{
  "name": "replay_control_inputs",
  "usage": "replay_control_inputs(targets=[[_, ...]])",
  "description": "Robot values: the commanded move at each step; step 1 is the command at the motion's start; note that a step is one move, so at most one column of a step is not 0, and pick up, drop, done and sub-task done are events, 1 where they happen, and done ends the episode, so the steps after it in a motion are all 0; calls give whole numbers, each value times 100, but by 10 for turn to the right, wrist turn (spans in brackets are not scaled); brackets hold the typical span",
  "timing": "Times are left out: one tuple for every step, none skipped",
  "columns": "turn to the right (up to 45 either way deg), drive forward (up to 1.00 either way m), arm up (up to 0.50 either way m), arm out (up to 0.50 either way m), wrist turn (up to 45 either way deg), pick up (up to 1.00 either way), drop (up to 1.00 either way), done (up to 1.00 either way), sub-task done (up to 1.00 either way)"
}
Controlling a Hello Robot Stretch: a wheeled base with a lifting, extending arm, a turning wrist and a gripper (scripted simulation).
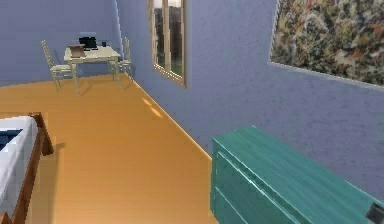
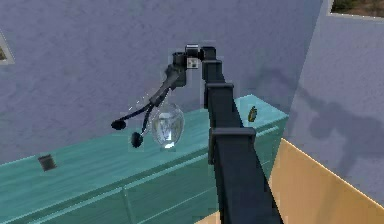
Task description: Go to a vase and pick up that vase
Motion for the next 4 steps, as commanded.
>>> replay_control_inputs(targets=[[0,0,0,0,450,0,0,0,0],[0,0,0,0,450,0,0,0,0],[0,0,0,0,180,0,0,0,0],[0,0,-30,0,0,0,0,0,0]])
